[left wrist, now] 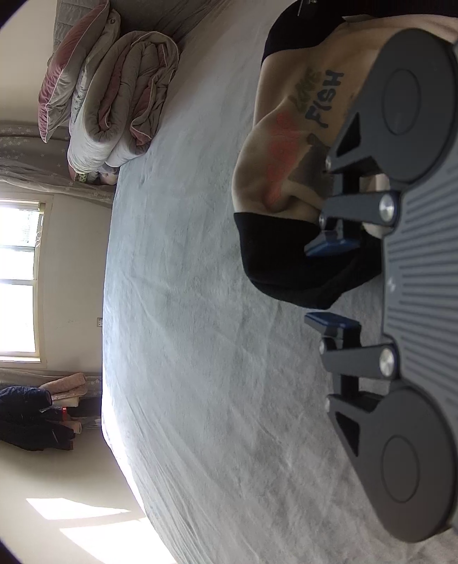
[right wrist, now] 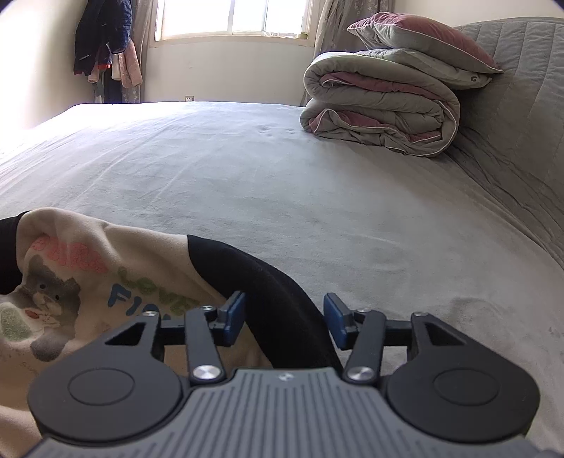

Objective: Fold clothes

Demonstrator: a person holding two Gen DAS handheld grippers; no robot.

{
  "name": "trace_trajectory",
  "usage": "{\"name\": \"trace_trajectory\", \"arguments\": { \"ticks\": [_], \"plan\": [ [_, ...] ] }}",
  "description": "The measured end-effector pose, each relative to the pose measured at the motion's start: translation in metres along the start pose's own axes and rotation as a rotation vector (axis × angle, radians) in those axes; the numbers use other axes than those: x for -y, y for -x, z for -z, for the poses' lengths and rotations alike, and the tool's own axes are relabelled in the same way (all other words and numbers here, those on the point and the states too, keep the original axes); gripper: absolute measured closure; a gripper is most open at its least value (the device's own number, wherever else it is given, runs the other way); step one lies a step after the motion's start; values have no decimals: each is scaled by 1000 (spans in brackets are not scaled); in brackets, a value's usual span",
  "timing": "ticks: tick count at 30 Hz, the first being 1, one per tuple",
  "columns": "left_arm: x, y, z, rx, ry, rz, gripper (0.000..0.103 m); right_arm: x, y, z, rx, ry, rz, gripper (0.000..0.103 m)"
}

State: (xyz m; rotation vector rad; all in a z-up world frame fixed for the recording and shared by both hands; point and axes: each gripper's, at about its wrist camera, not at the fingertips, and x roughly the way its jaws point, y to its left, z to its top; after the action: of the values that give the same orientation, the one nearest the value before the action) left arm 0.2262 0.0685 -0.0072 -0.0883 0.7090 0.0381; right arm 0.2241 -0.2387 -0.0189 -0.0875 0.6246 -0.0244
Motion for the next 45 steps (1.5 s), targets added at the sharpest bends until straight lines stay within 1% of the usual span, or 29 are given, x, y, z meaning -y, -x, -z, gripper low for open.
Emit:
{"name": "trace_trajectory", "arguments": {
  "ticks": [3,5,7,10,14,20,23,25,30,33,35,37,39,41,43,45],
  "plan": [
    [-1,8,9,-36,30,24,56,-2,13,5,-19,-3,-20,48],
    [-4,14,16,-54,55,42,50,-1,21,10,-33,-20,-37,47],
    [-7,22,22,-72,84,67,48,-1,30,15,-47,-37,-54,44],
    [-10,35,33,-91,113,103,43,0,43,24,-71,-72,-81,41],
    [-10,54,46,-111,130,140,34,1,59,41,-111,-120,-113,41],
    [-6,77,68,-141,128,181,28,-1,83,65,-160,-164,-155,39],
    [-5,86,78,-151,135,199,26,-3,95,74,-176,-181,-175,38],
    [-6,91,86,-159,150,209,25,-4,102,81,-186,-199,-194,36],
    [-11,102,103,-149,172,240,21,-14,117,99,-223,-231,-265,33],
    [-19,106,119,-140,157,244,20,-26,123,116,-254,-203,-314,30],
    [-24,104,123,-170,153,234,20,-33,125,123,-278,-182,-335,30],
    [-27,104,125,-181,148,251,20,-40,127,126,-291,-169,-356,30],
    [-29,103,126,-176,147,283,20,-45,130,126,-290,-164,-373,30],
    [-29,101,126,-168,146,299,20,-50,133,125,-286,-152,-385,30],
    [-28,95,128,-175,149,300,20,-56,136,124,-281,-139,-396,30],
    [-27,89,129,-181,158,299,21,-64,138,123,-273,-98,-402,29]
  ]
}}
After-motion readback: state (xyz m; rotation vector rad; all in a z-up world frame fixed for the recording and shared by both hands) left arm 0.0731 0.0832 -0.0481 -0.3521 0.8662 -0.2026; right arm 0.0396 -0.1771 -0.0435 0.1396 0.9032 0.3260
